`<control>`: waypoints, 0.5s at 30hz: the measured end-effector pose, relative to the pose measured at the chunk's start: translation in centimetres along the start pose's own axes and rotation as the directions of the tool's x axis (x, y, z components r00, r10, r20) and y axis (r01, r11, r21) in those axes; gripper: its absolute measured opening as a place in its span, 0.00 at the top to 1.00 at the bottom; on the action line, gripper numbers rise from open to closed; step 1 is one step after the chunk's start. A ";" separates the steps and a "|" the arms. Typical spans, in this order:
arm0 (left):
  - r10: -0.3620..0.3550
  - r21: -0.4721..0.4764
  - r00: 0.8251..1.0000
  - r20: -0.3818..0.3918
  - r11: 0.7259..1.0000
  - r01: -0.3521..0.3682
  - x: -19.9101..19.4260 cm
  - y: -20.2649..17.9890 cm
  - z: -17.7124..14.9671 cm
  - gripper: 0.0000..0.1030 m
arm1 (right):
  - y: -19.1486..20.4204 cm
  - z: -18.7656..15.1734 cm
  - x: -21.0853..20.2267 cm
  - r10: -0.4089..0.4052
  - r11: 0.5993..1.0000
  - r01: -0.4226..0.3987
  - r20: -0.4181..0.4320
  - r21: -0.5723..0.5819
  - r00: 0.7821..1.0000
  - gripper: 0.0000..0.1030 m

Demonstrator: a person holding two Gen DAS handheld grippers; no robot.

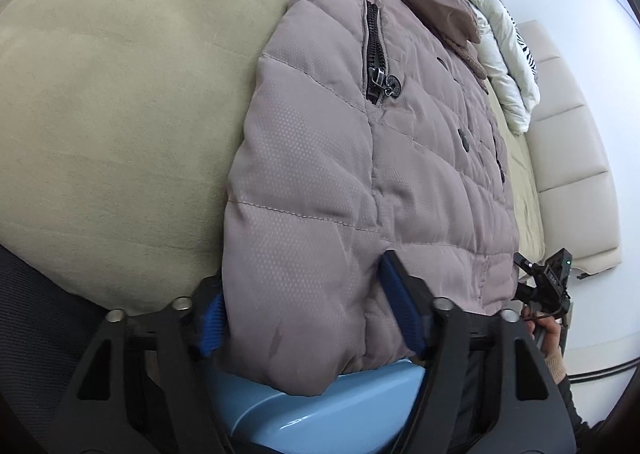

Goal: Fold large clothes

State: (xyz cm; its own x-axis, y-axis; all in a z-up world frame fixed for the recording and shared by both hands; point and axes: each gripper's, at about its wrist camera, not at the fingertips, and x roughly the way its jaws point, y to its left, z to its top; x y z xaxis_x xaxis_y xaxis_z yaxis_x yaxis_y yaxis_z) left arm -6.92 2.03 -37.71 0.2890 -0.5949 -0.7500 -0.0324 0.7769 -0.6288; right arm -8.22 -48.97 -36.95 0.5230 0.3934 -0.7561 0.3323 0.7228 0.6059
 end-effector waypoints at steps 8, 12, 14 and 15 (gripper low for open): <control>0.025 0.017 0.999 -0.040 1.000 -0.024 1.2 -1.2 0.3 0.61 | -1.1 -0.6 0.5 0.142 0.988 -0.137 -0.064 0.073 0.988 0.53; 0.020 0.010 0.999 -0.044 1.000 -0.019 1.3 -1.2 0.4 0.61 | -0.5 -0.4 1.0 0.172 0.983 -0.166 -0.072 0.082 0.983 0.71; 0.030 0.029 0.999 -0.034 0.999 -0.029 1.2 -1.5 0.3 0.70 | 0.3 -0.3 0.9 0.168 0.984 -0.163 -0.075 0.065 0.983 0.82; 0.029 0.033 0.999 -0.030 0.999 -0.028 1.1 -1.7 0.3 0.78 | 0.7 -0.3 0.8 0.158 0.986 -0.154 -0.074 0.057 0.985 0.83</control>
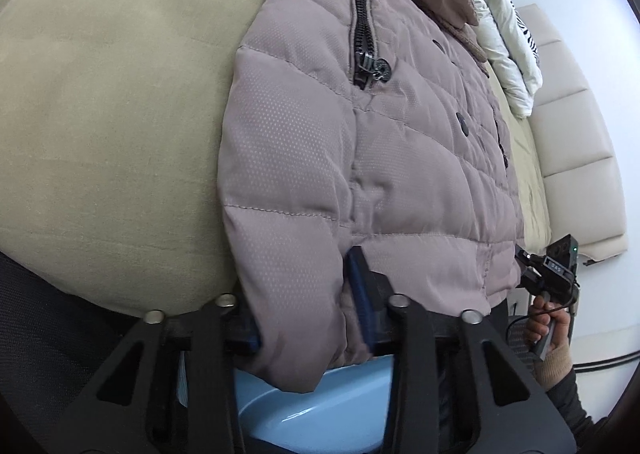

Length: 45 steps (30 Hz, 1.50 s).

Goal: Fold large clothes

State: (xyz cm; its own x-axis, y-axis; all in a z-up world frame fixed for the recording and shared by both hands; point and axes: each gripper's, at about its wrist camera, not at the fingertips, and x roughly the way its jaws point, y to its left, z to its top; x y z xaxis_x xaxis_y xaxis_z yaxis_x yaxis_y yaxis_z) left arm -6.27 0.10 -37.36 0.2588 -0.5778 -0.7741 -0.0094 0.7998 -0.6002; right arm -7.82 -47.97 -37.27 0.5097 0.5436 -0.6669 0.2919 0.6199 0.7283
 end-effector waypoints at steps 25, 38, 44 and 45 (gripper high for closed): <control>-0.270 -0.012 0.949 0.166 0.961 0.275 -11.4 -2.8 3.8 0.96 | 8.4 0.1 -6.8 0.119 0.987 -0.101 0.148 -0.125 0.982 0.93; -0.426 -0.010 0.795 0.432 0.879 0.476 -13.5 -7.0 28.6 0.96 | 20.1 20.0 -4.8 0.277 0.954 -0.211 0.354 -0.216 0.893 0.93; -0.330 -0.078 0.812 0.482 0.907 0.415 -8.8 -6.4 41.2 0.96 | 23.5 31.1 0.2 0.160 0.973 -0.070 0.425 -0.220 0.891 0.93; -0.318 -0.092 0.817 0.481 0.908 0.408 -7.8 -6.1 43.0 0.96 | 23.8 33.1 1.6 0.133 0.975 -0.039 0.431 -0.219 0.893 0.93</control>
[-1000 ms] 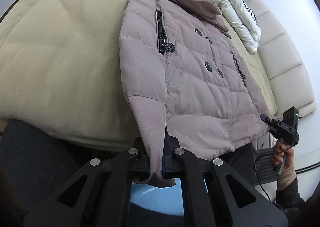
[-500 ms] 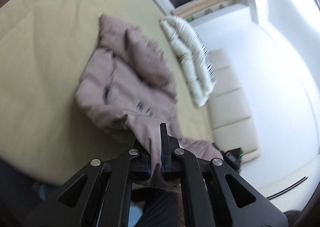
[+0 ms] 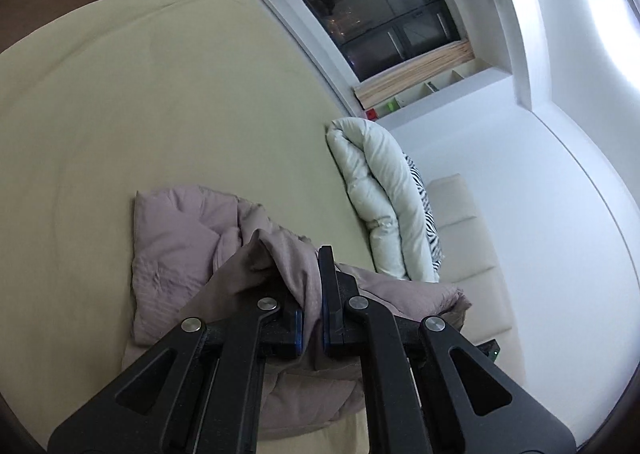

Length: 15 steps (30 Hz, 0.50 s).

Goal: Fold large clothes

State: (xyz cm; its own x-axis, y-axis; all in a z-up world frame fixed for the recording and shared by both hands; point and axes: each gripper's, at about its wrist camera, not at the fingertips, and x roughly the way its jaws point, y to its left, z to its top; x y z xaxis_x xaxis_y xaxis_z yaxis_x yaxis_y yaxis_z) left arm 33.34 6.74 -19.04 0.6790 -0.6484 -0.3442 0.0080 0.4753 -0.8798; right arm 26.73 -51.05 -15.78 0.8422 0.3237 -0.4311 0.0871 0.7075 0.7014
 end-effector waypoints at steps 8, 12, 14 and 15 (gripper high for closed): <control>0.182 -0.037 0.982 -0.047 0.982 -0.184 12.2 6.8 4.7 0.94 | -4.0 2.6 14.6 -0.210 0.977 0.207 -0.070 -0.051 0.975 0.92; 0.179 -0.102 0.981 -0.081 0.977 -0.187 14.8 10.2 5.1 0.89 | -8.1 1.4 18.8 -0.214 0.973 0.224 -0.153 0.050 0.965 0.81; 0.157 -0.112 0.986 -0.054 0.980 -0.162 13.9 10.7 5.2 0.82 | -9.1 1.1 17.8 -0.140 0.981 0.154 -0.120 0.120 0.983 0.64; 0.160 -0.108 0.987 -0.026 0.981 -0.162 12.9 10.6 5.5 0.77 | -9.2 1.1 17.0 -0.113 0.983 0.125 -0.095 0.133 0.989 0.56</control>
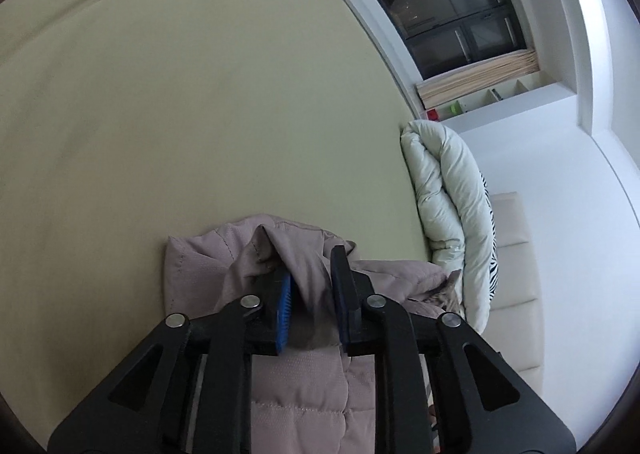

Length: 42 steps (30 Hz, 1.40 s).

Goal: Fold large clothes

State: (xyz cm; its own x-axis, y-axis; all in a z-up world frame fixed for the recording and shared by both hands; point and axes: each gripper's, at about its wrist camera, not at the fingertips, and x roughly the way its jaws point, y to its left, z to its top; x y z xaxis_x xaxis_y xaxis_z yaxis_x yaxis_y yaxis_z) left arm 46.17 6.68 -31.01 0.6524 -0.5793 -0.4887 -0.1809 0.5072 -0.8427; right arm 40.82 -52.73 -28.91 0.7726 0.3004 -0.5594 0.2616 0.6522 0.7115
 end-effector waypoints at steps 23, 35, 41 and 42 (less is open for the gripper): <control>0.332 0.634 0.939 0.090 0.708 -0.311 10.8 -11.2 -14.2 0.52 | 14.1 -9.7 10.8 -0.373 0.782 0.211 -0.169 -0.586 0.912 0.55; 0.392 0.633 0.917 0.070 0.693 -0.345 18.2 -6.7 -10.8 0.51 | 12.6 -8.4 16.2 -0.401 0.730 0.231 -0.129 -0.643 0.907 0.54; 0.397 0.635 0.914 0.080 0.687 -0.354 20.6 -5.5 -10.1 0.51 | 12.5 -8.9 16.7 -0.395 0.726 0.242 -0.103 -0.643 0.913 0.54; 0.397 0.635 0.914 0.081 0.686 -0.355 20.8 -5.3 -10.1 0.51 | 12.4 -8.8 16.8 -0.393 0.729 0.242 -0.103 -0.641 0.914 0.54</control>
State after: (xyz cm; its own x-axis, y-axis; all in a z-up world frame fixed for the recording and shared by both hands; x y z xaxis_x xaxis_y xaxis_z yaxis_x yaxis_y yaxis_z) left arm 53.30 -14.50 -38.95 0.5842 -0.2763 -0.7631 0.1121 0.9587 -0.2613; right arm 51.90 -33.45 -33.22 0.5432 0.0896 -0.8348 0.0065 0.9938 0.1109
